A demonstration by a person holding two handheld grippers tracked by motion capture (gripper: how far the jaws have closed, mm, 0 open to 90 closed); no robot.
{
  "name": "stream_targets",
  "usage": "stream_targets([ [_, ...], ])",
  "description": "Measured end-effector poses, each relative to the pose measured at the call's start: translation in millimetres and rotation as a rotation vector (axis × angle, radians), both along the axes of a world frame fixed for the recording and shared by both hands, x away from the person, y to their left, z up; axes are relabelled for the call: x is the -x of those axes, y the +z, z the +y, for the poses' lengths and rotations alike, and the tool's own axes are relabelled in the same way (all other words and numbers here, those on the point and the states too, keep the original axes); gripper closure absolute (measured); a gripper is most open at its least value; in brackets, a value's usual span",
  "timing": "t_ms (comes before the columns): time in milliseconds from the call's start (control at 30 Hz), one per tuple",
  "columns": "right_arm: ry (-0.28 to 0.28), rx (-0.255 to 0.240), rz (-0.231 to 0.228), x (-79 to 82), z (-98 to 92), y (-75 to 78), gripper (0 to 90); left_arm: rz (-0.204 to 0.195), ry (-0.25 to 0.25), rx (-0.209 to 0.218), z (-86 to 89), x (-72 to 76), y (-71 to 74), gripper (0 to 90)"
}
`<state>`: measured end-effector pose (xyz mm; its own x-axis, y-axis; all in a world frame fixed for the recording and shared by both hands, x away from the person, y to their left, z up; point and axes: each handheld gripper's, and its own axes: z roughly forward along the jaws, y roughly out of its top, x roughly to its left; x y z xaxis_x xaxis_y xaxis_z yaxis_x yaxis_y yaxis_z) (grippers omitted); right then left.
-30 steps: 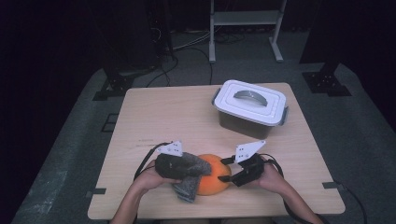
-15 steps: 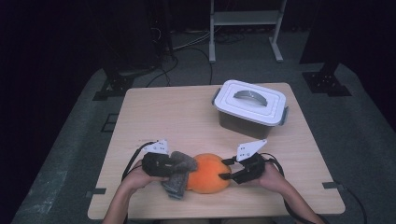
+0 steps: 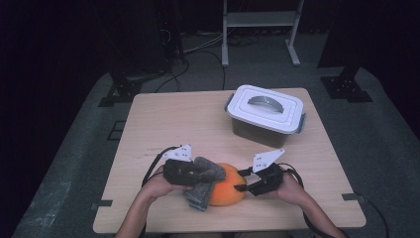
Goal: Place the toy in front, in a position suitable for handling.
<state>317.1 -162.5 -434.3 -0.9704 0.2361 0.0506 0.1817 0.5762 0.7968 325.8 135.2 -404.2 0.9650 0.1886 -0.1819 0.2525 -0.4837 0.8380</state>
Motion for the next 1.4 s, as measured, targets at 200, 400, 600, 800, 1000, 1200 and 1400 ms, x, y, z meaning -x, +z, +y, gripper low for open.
stream_targets([
  [200, 0.005, 0.001, 0.0, 1.3, -3.0, -1.1, 49.4, 0.019, 0.009, -0.014, 3.5, 0.5, -6.9, 71.9],
  [400, 0.012, -0.014, 0.007, 2.1, -1.2, -0.5, 49.1, 0.036, 0.023, -0.022, 14.3, 4.9, -15.0, 72.0],
  [600, 0.012, -0.053, 0.005, 3.3, -2.8, 6.7, 39.5, 0.048, 0.022, -0.038, 20.8, 6.7, -18.8, 71.9],
  [800, 0.0, -0.055, 0.025, 1.6, 2.2, 0.4, 33.7, 0.054, 0.023, -0.043, 24.2, 8.2, -19.3, 71.8],
  [1000, -0.044, -0.039, -0.011, 4.8, 8.5, 3.8, 52.9, 0.037, 0.02, -0.043, 18.7, -0.1, -6.5, 72.8],
  [1200, -0.045, -0.04, -0.052, 5.3, 6.8, 12.8, 59.7, 0.003, 0.012, -0.029, 6.0, -5.0, 9.4, 72.8],
  [1400, -0.036, -0.039, -0.078, 7.2, 4.9, 16.4, 59.8, -0.029, 0.003, -0.079, -5.6, -5.9, 13.3, 72.7],
])
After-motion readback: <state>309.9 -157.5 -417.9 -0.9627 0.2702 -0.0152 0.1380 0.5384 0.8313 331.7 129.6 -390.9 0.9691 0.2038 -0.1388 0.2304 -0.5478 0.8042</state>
